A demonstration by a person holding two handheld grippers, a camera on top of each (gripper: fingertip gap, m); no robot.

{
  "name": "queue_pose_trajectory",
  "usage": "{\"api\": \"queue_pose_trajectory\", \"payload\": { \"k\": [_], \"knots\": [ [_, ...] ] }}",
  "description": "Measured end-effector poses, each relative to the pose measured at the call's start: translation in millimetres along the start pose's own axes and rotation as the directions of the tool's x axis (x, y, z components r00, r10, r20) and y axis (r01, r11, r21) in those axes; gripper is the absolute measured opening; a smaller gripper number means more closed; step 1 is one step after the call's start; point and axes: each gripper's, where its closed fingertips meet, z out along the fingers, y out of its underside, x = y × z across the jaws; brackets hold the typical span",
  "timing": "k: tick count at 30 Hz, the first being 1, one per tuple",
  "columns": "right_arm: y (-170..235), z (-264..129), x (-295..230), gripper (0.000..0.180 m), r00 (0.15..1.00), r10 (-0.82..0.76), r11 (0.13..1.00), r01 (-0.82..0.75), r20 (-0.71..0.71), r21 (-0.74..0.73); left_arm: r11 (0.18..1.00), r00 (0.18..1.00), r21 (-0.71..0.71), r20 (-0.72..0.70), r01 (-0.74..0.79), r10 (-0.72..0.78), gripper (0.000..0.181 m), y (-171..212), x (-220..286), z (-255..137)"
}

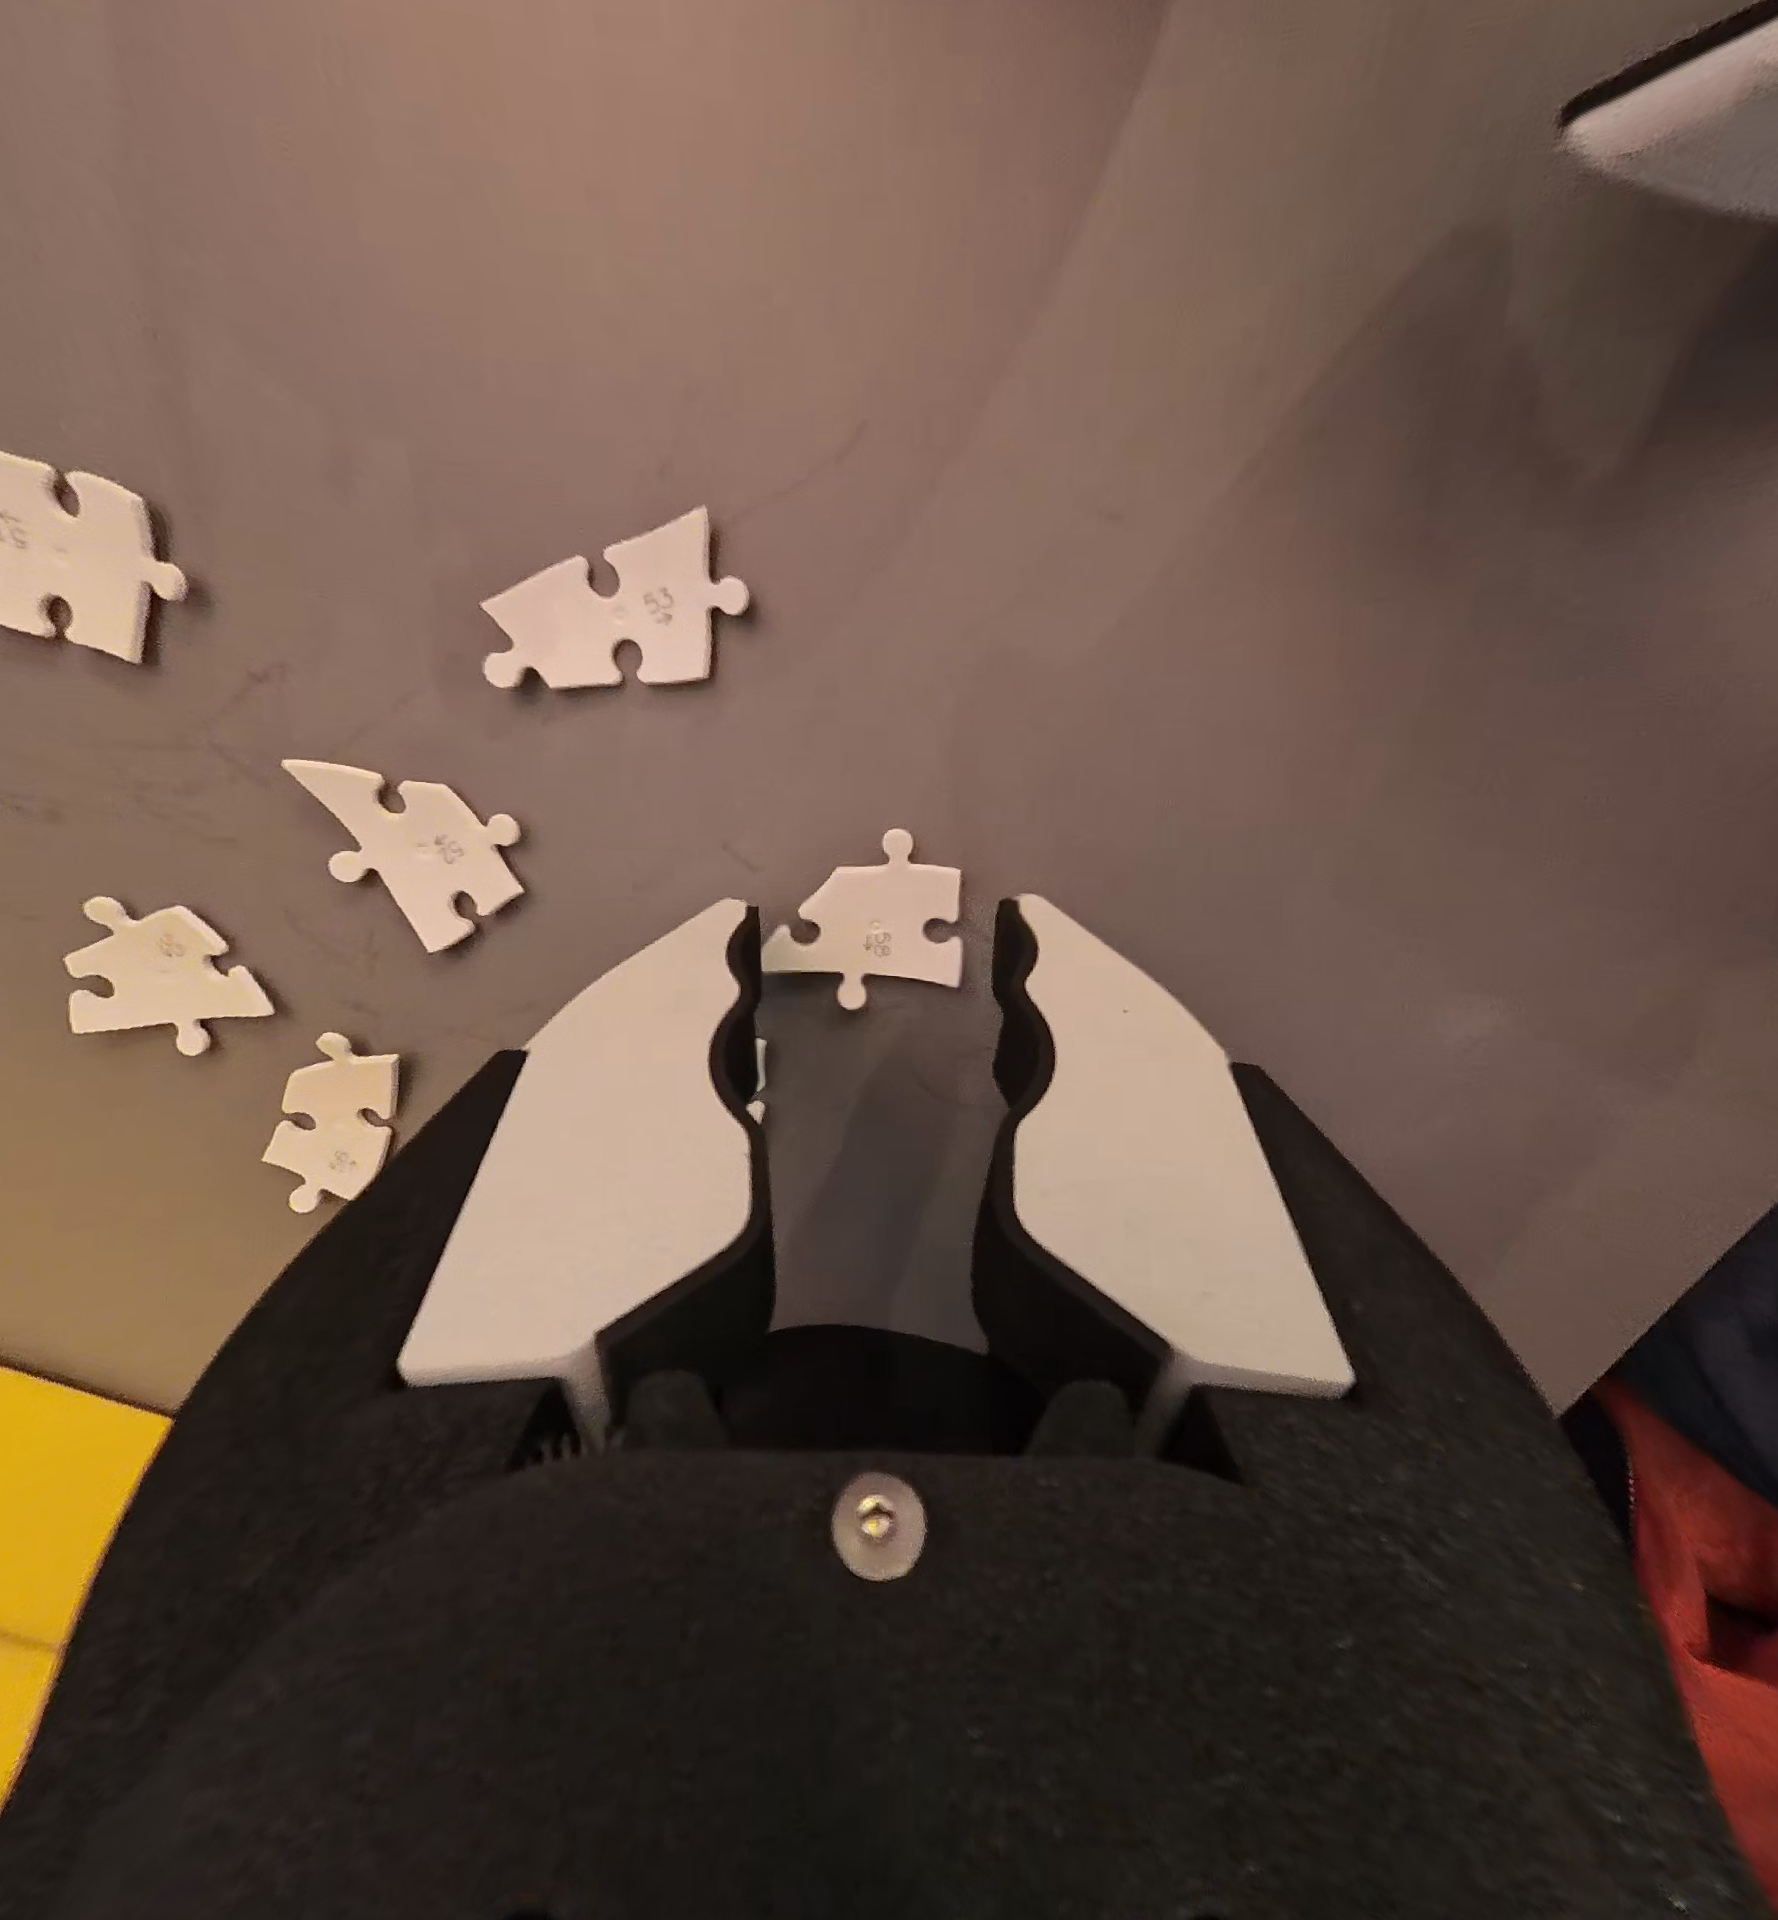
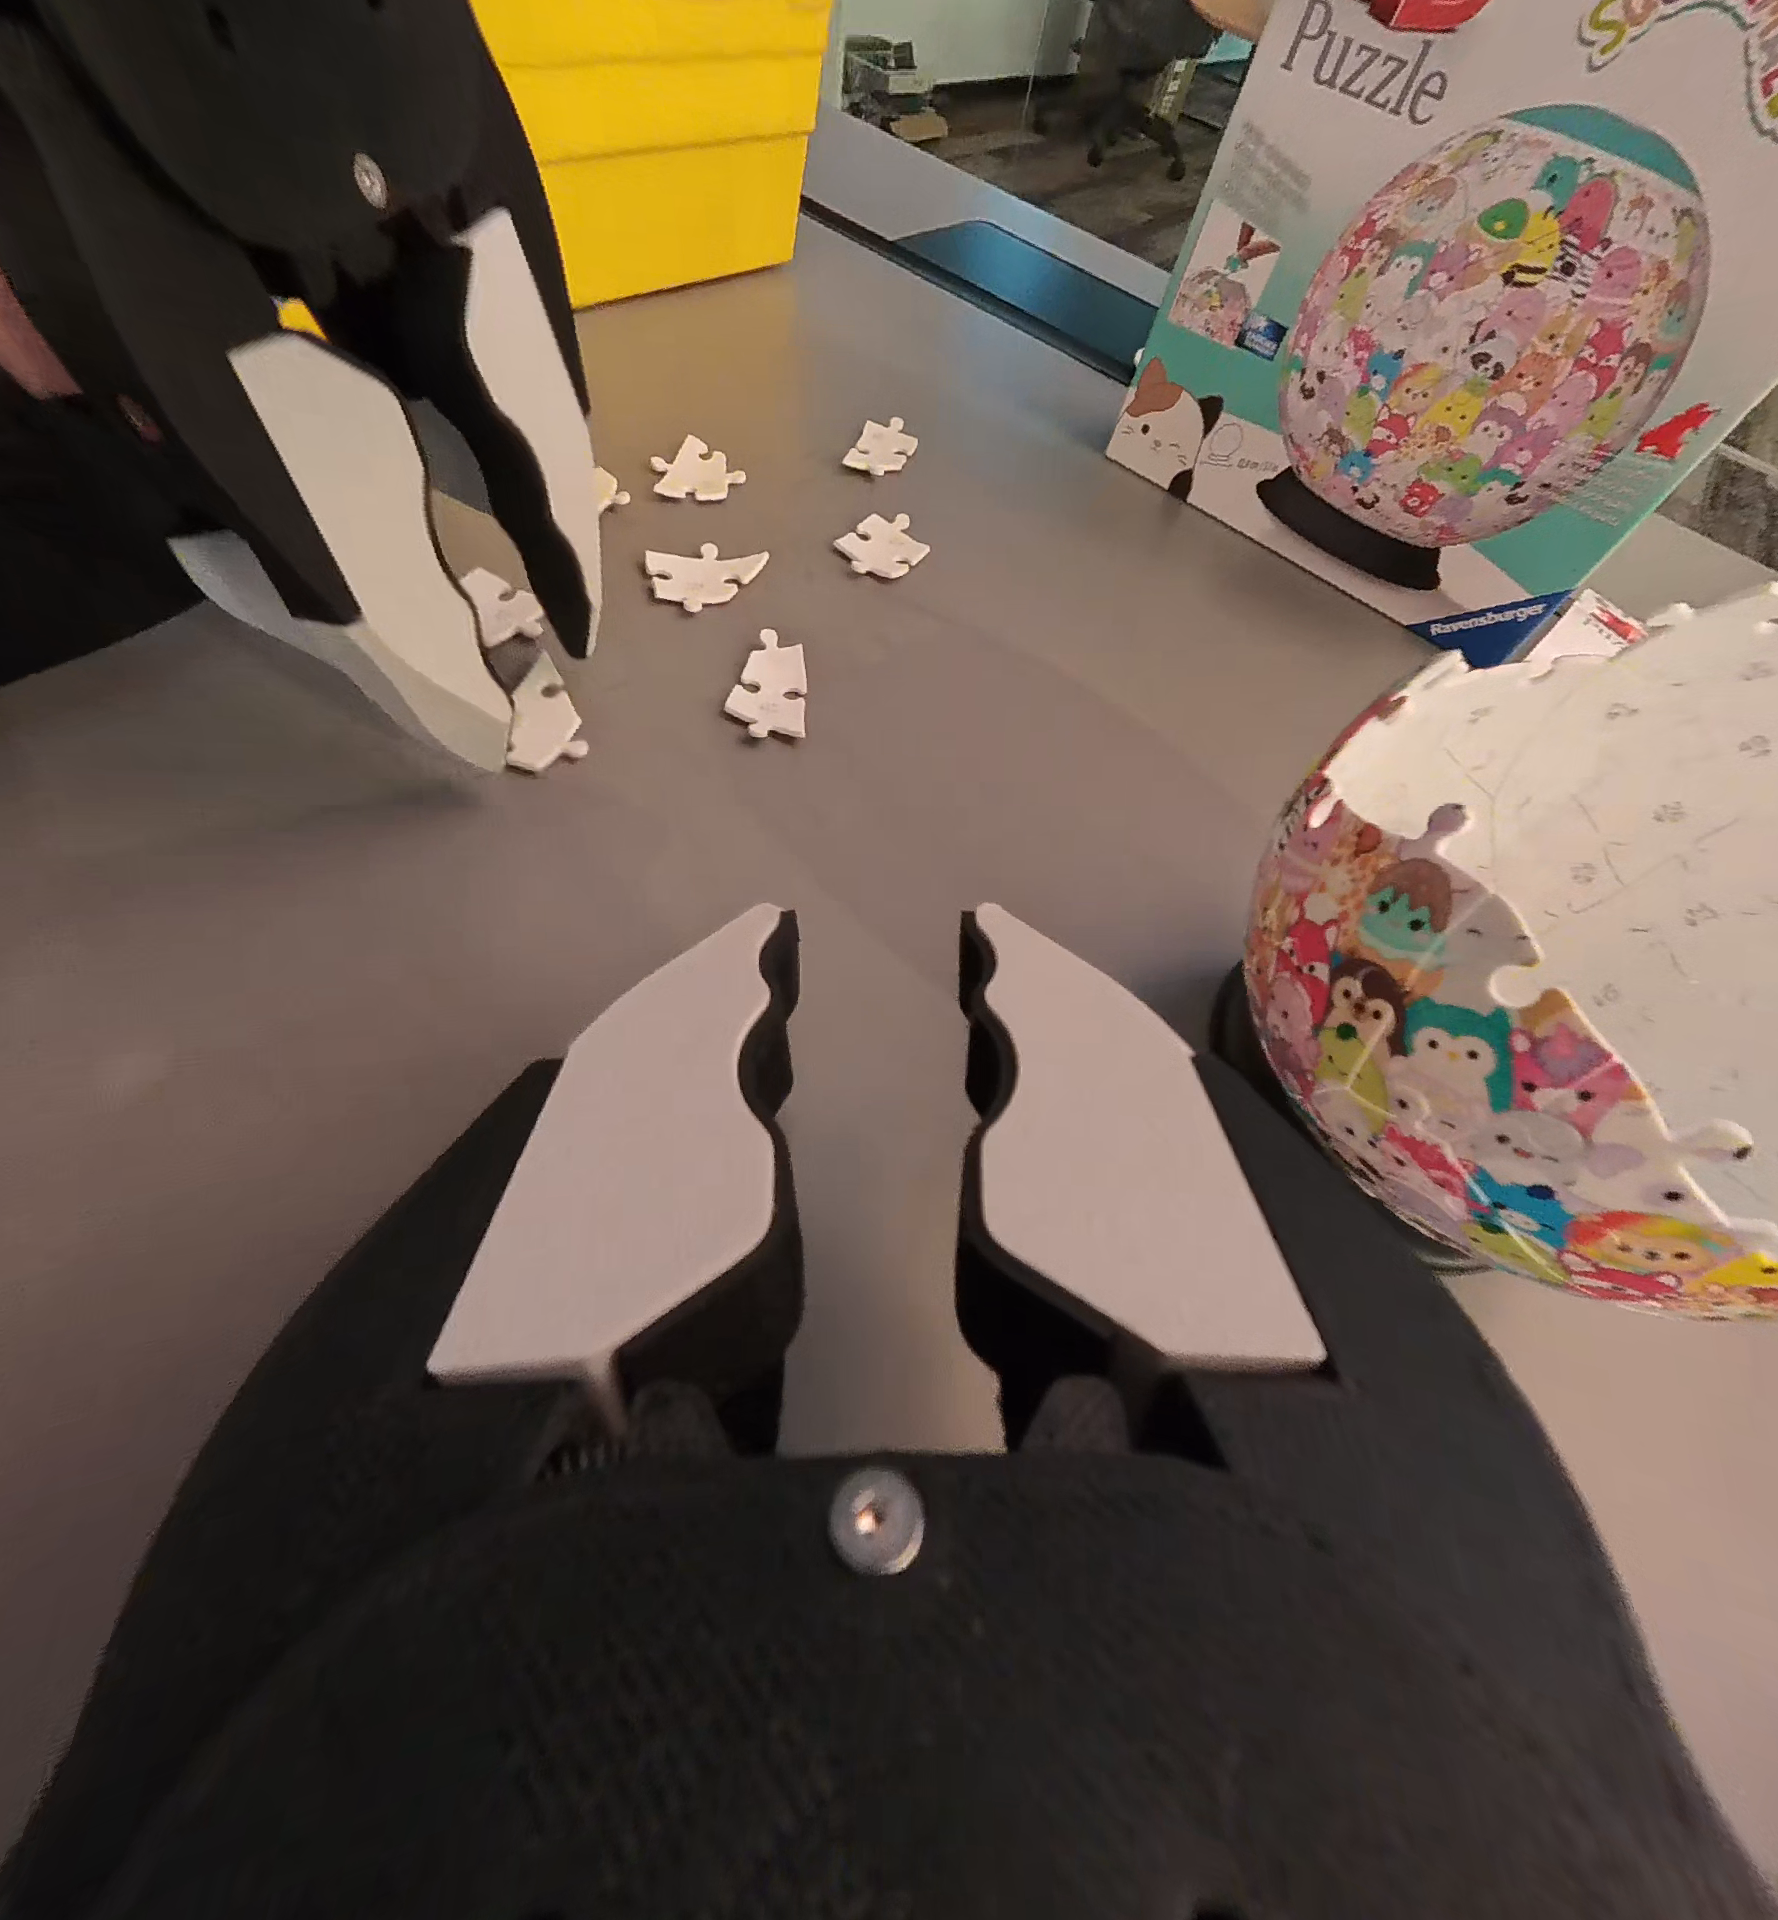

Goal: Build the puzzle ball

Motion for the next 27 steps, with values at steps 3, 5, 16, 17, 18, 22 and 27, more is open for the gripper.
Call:
{"api": "queue_pose_trajectory", "payload": {
  "k": [3,5,16,17,18,22,27],
  "knots": [
    [1.7,1.2,0.8,0.031,1.0,-0.01,1.0,0.01,-0.01,-0.013,0.999,1.0,0.054,0.023,0.009,-0.01,0.044,-2.1,-4.1,-16.1],
    [3.6,2.4,1.1,0.031,1.0,-0.012,1.0,0.012,-0.017,-0.026,0.992,0.999,0.121,0.039,0.03,-0.035,0.043,-1.3,-8.8,-34.0],
    [-10.5,7.9,-15.6,0.031,0.998,-0.041,0.998,0.038,0.047,0.058,0.879,0.833,0.359,0.34,0.313,-0.436,0.043,135.6,-131.3,-163.9],
    [-16.0,8.2,-21.0,0.032,0.996,-0.058,0.995,0.052,0.066,0.084,0.854,0.805,0.385,0.343,0.35,-0.485,0.041,149.4,-145.1,-170.2],
    [-21.6,8.6,-27.5,0.032,0.993,-0.081,0.991,0.072,0.088,0.109,0.833,0.783,0.397,0.335,0.386,-0.523,0.041,162.2,-156.5,-172.8],
    [-38.8,13.1,-54.2,0.033,0.971,-0.187,0.972,0.162,0.149,0.169,0.802,0.762,0.351,0.283,0.483,-0.583,0.045,196.0,-185.2,-159.6],
    [-51.5,25.8,-67.6,0.033,0.96,-0.24,0.958,0.211,0.143,0.193,0.819,0.777,0.224,0.262,0.528,-0.572,0.045,215.9,-209.9,-131.8]
  ]
}}
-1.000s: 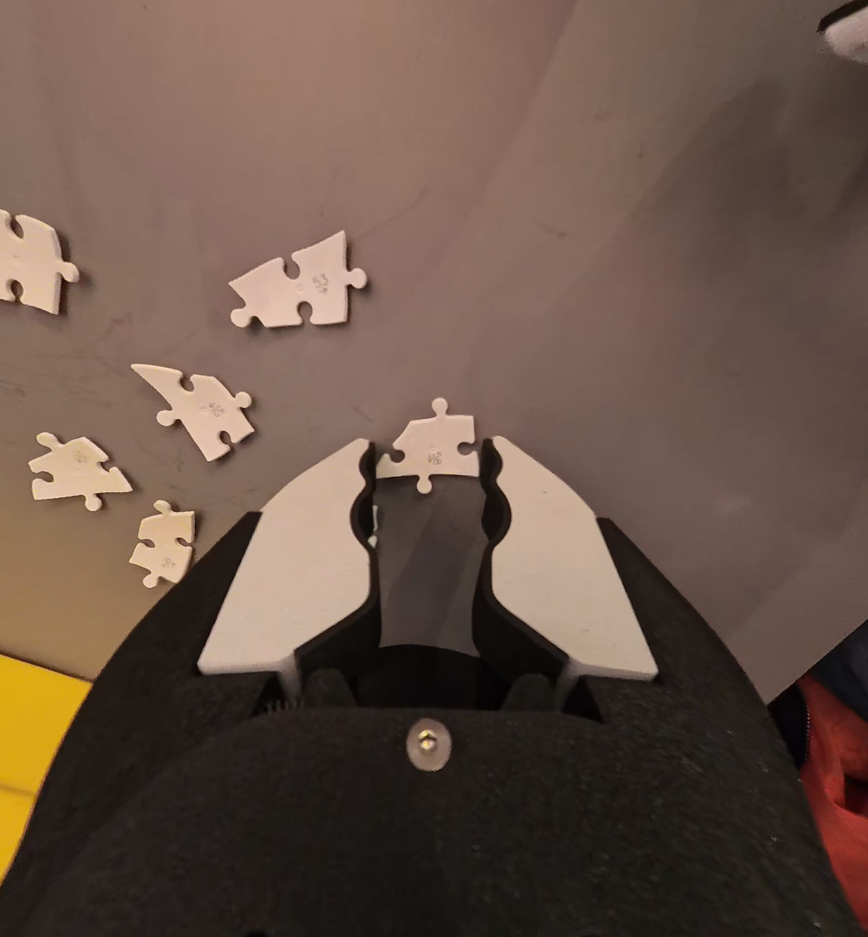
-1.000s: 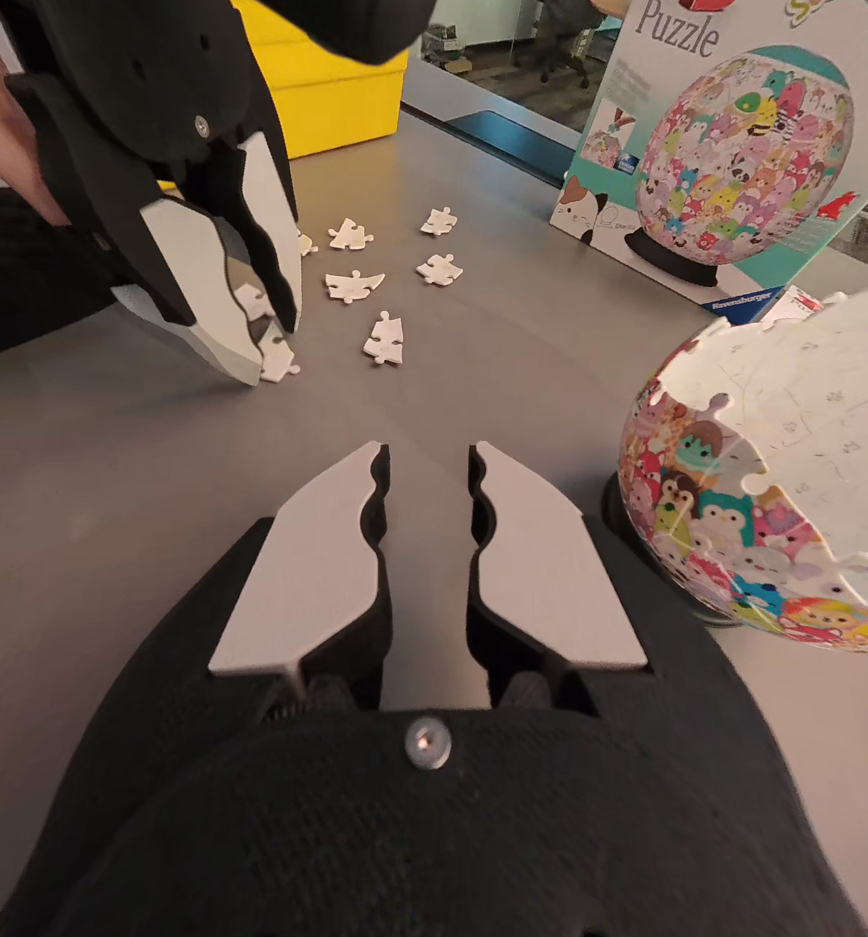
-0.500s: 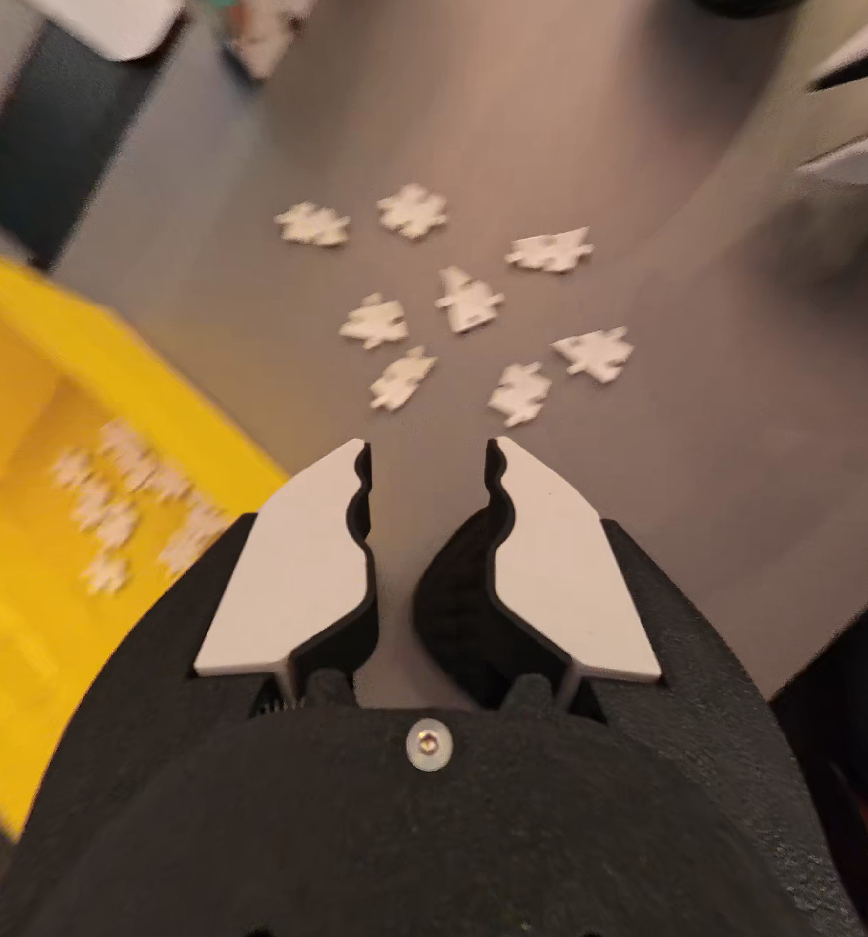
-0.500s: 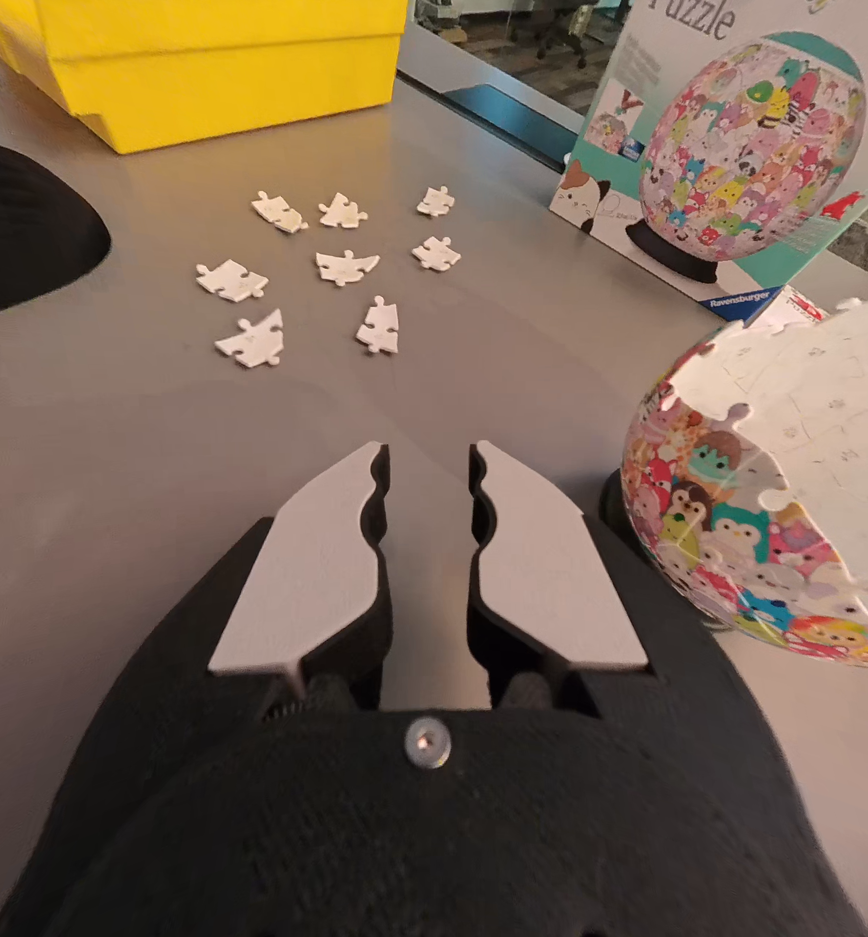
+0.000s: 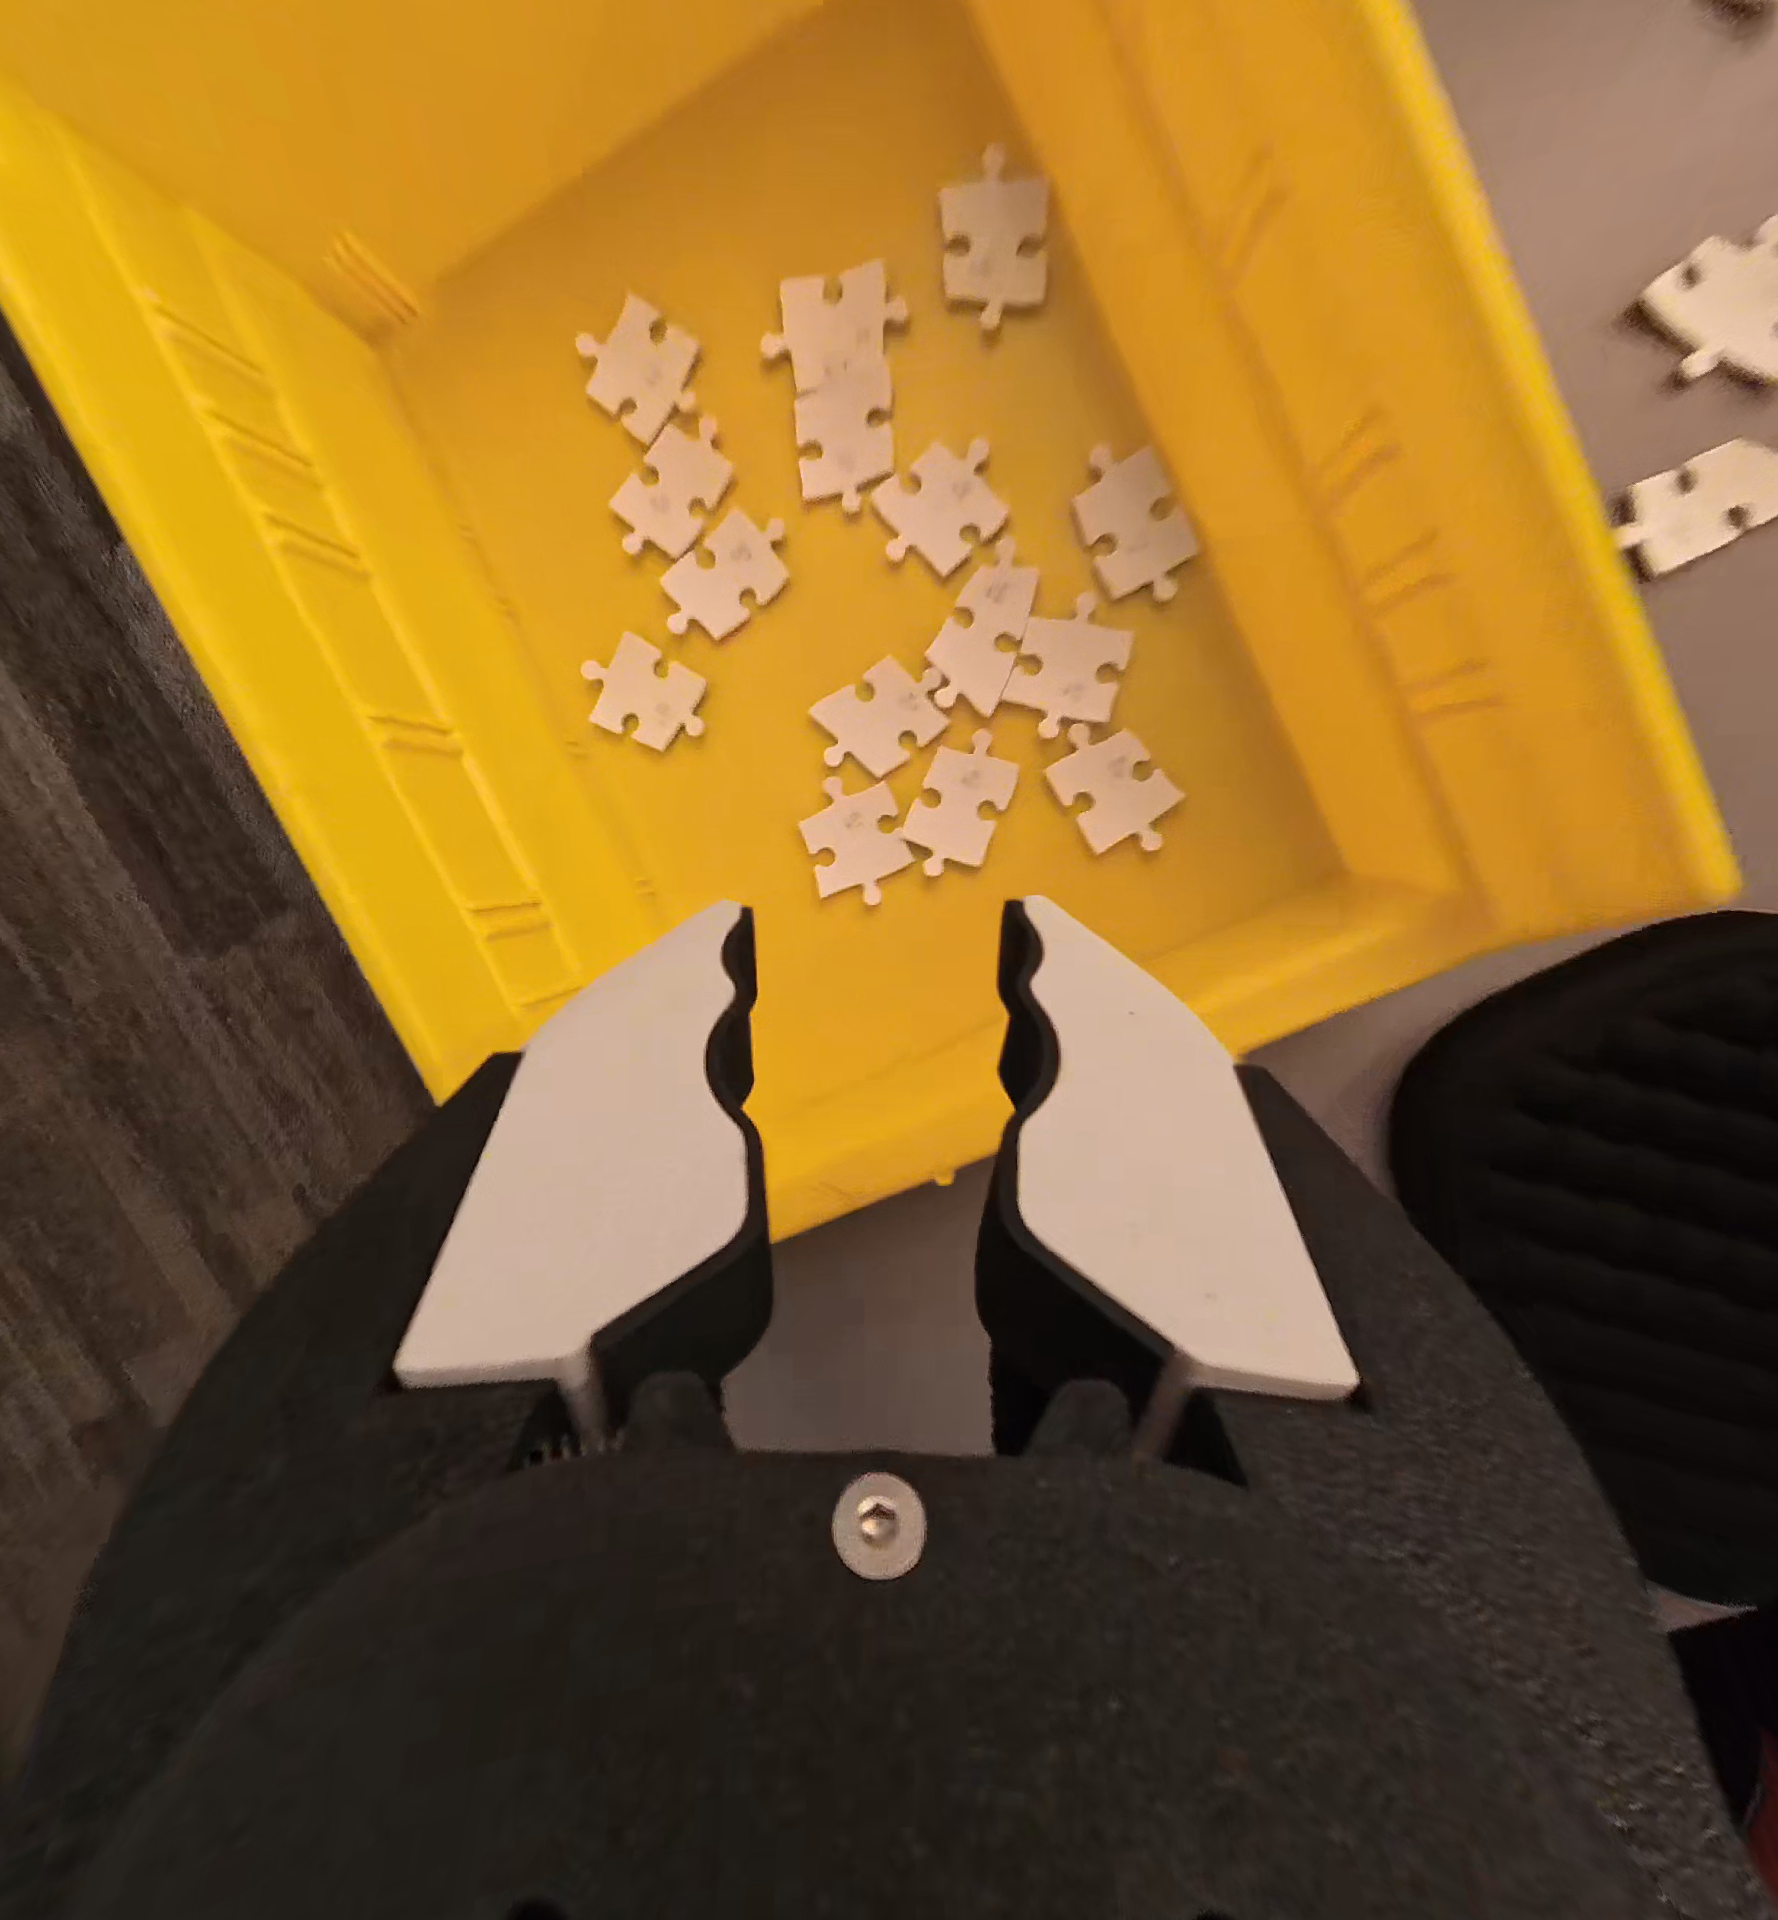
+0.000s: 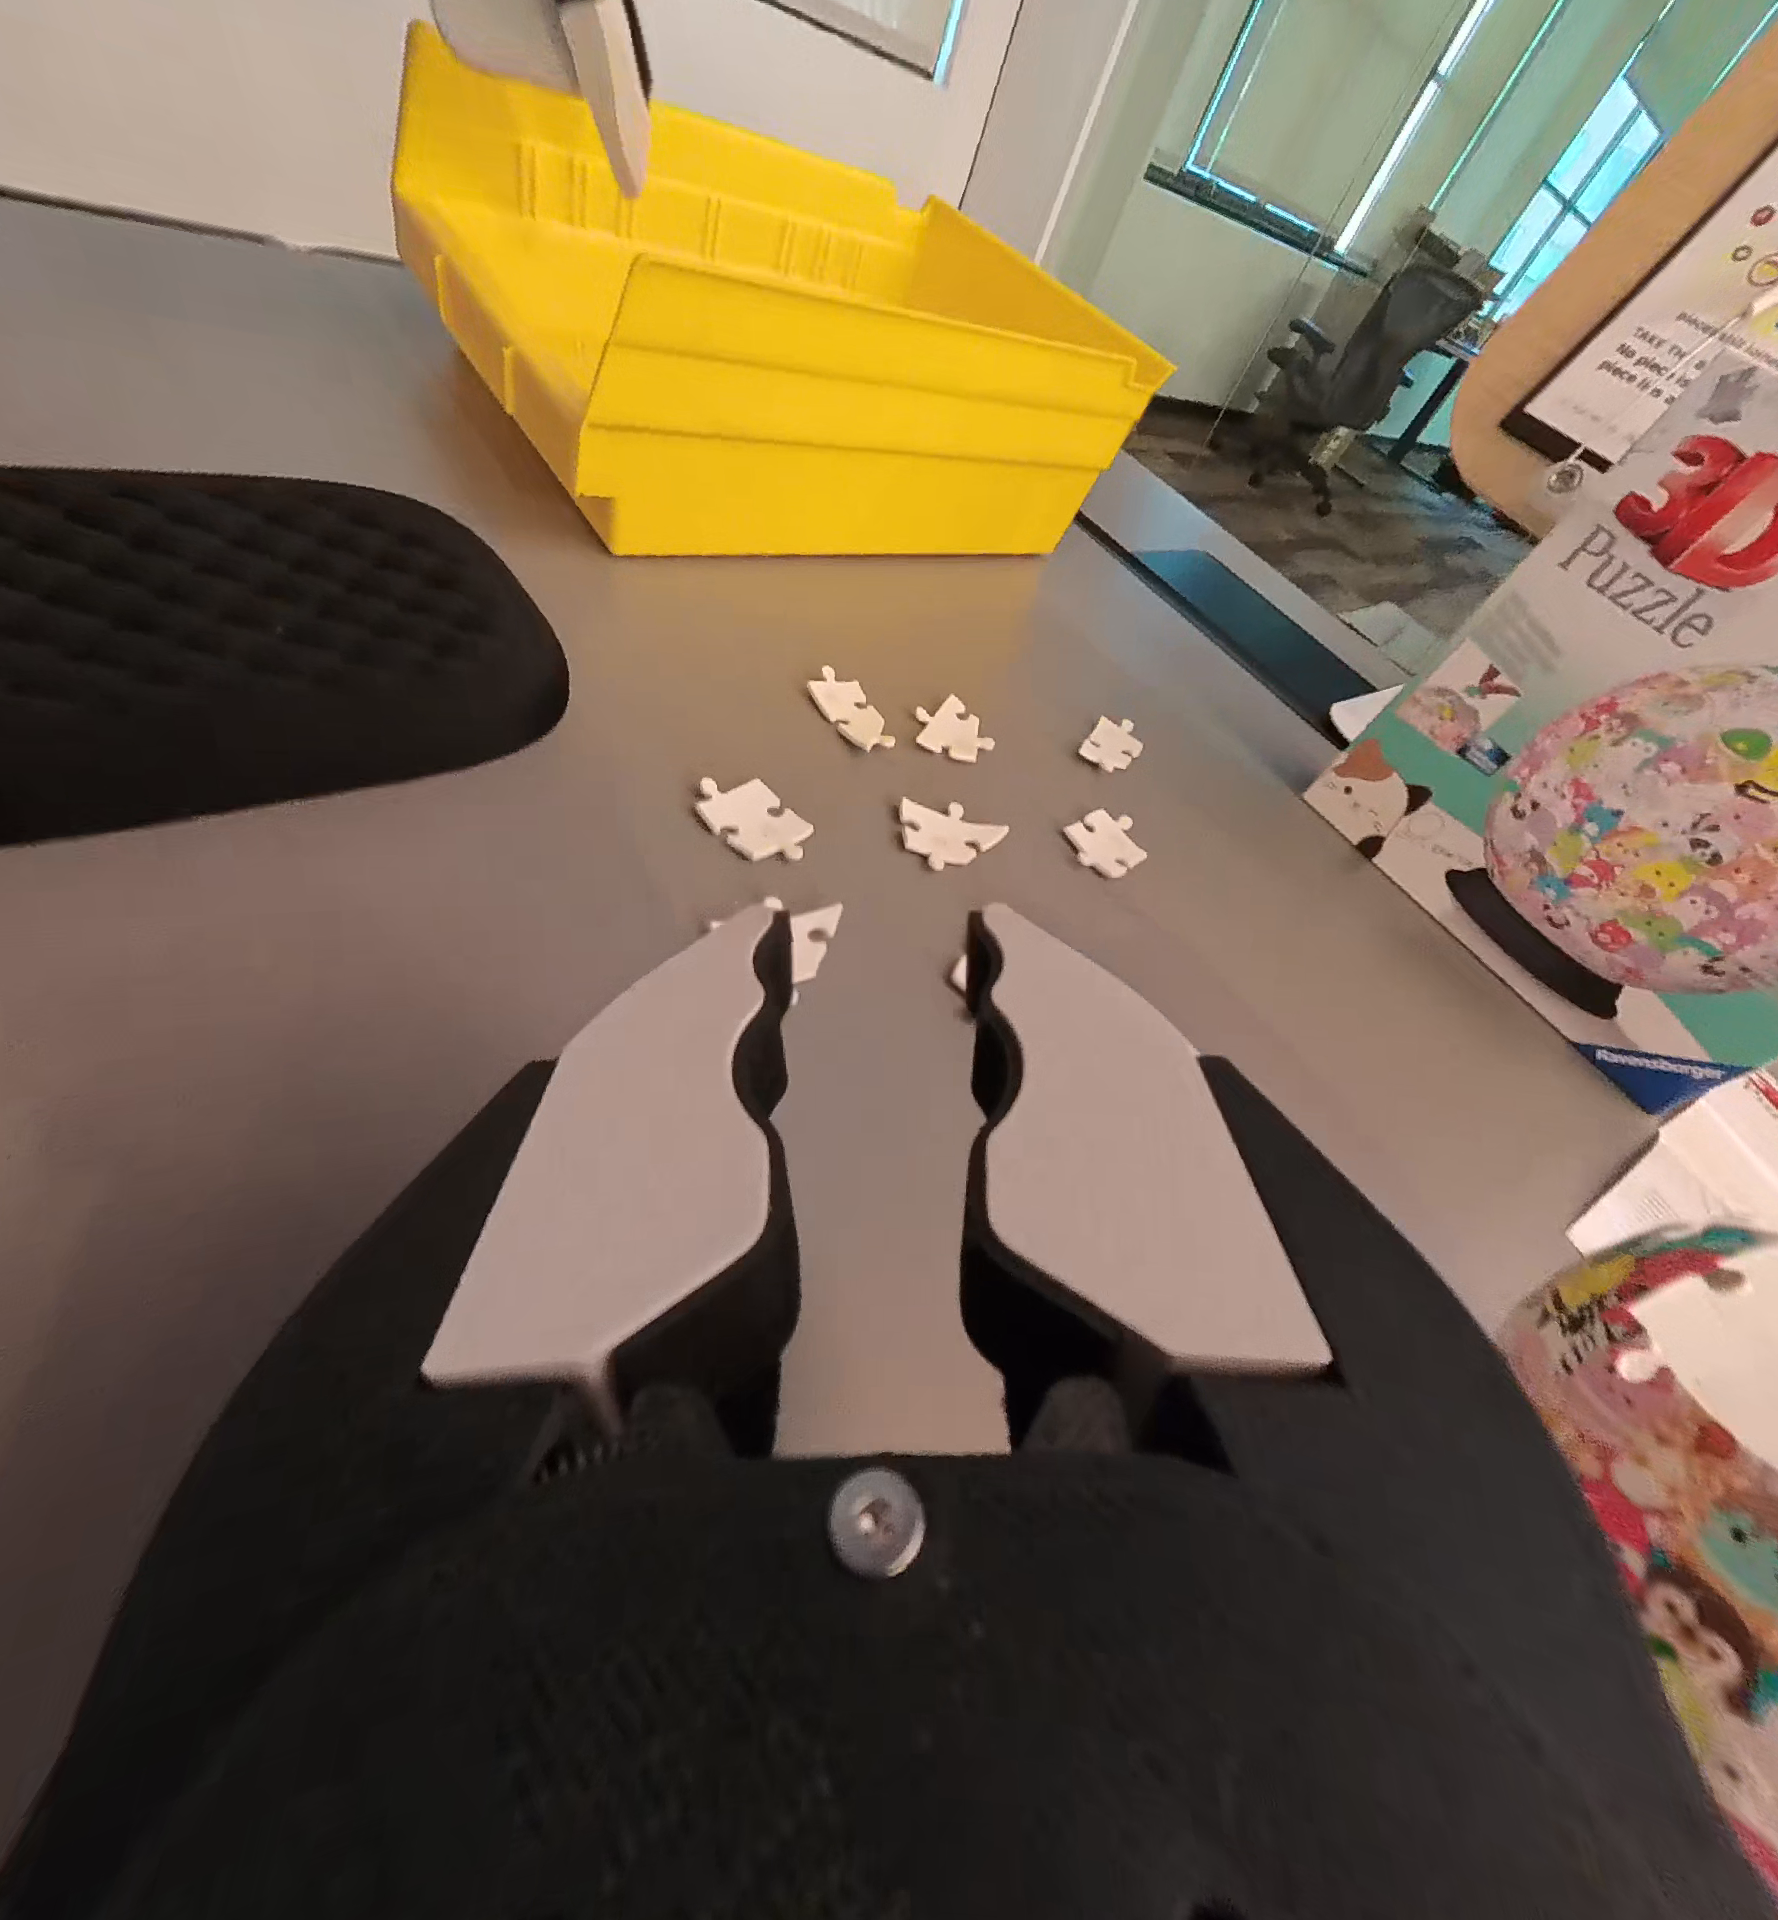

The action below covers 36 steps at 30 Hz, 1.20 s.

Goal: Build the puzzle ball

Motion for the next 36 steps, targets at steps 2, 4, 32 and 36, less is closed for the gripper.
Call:
{"api": "queue_pose_trajectory", "payload": {
  "k": [2,4,32,36],
  "knots": [
    [-6.8,4.4,1.1,0.033,1.0,0.018,0.999,-0.018,0.001,0.04,0.998,1.0,-0.065,-0.009,-0.014,0.014,0.045,3.8,-6.3,13.5],
    [-13.2,6.1,4.8,0.033,0.999,0.043,0.996,-0.043,-0.002,0.082,0.99,0.998,-0.132,-0.023,-0.058,0.055,0.045,7.6,-9.8,26.1],
    [-11.1,3.3,13.8,0.032,0.996,0.088,0.982,-0.086,-0.004,0.17,0.765,0.804,-0.249,-0.201,-0.594,0.56,0.042,26.1,-5.1,58.3],
    [-9.9,4.2,12.2,0.032,0.997,0.074,0.984,-0.073,-0.004,0.161,0.762,0.807,-0.275,-0.128,-0.587,0.576,0.042,19.1,-24.2,55.0]
  ]
}}
